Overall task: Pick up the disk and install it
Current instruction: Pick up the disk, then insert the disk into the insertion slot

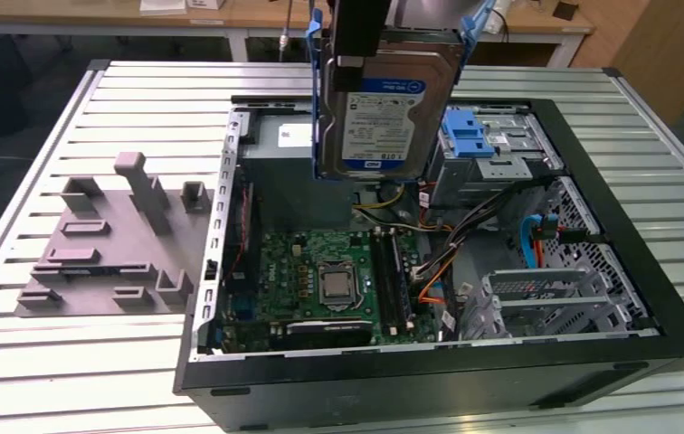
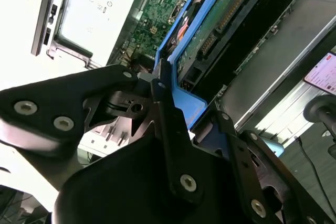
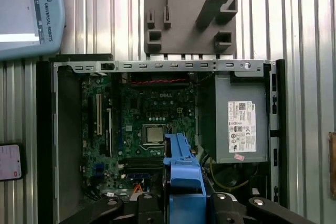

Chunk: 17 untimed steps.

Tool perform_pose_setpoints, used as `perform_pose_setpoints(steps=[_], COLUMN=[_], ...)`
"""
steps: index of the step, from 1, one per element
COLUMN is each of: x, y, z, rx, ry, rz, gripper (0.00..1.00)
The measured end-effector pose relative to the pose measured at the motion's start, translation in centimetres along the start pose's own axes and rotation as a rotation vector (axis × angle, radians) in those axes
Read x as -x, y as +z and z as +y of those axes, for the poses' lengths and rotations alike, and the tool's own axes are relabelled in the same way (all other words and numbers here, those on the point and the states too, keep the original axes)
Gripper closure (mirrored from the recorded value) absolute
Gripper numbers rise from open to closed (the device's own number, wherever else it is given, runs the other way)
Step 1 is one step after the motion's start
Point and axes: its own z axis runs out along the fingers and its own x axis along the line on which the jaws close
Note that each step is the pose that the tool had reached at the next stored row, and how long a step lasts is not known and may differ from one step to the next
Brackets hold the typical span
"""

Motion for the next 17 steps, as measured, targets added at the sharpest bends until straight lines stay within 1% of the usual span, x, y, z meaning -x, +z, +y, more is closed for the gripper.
perform_pose_setpoints(steps=[8,10,17], x=[0.00,0.00,0.00], y=[0.00,0.00,0.00], z=[-0.01,0.00,0.00], rx=[0.0001,0.0002,0.0003], ry=[0.000,0.000,0.000], rz=[-0.0035,-0.0063,-0.0075], gripper=[0.64,0.64,0.64])
